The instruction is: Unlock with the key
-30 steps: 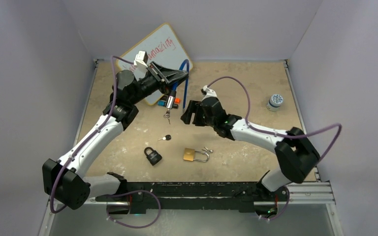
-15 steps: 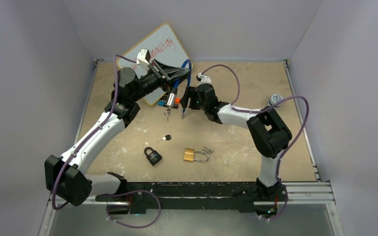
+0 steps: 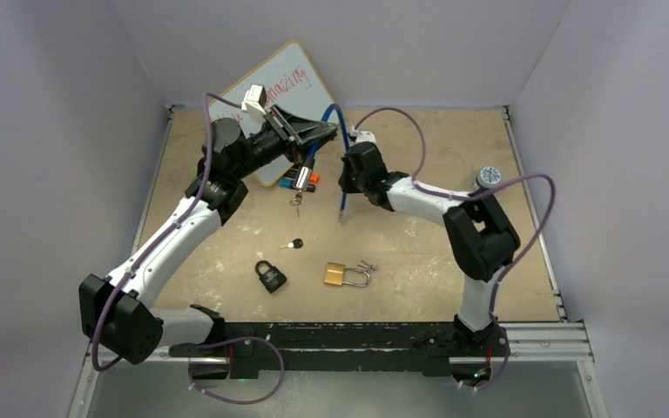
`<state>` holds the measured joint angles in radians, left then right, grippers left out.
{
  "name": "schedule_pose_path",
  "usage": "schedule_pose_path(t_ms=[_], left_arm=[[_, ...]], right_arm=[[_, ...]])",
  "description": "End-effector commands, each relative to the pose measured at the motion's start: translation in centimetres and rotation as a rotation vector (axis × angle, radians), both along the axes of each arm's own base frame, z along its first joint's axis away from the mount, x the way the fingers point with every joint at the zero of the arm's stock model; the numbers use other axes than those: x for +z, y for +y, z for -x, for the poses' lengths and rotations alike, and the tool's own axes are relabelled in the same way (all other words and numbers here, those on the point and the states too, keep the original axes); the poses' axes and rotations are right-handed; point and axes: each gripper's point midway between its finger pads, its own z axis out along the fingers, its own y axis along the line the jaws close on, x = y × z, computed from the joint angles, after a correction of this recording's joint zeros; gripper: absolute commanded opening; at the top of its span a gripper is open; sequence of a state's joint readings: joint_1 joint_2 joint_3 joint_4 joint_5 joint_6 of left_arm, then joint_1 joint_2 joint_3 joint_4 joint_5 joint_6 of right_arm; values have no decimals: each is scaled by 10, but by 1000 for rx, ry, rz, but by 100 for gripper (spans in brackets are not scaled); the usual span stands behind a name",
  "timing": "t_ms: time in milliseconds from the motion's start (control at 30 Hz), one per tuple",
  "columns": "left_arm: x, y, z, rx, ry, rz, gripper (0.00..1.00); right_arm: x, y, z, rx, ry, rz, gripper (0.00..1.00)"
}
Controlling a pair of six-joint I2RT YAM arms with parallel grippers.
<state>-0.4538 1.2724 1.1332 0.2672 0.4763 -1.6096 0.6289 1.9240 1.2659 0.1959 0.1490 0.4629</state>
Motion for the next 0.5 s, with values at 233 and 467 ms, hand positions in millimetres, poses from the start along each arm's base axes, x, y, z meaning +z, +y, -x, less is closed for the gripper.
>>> schedule_pose_path(t_ms=[233,467], left_arm=[[-96,-9,-56,62,-151,-460,0],[-187,-43,-116,-11,-95,-594,0]], right_arm=[[11,-180,104,-196,279,560,0],[-5,-226,103,-239,481,631,0]])
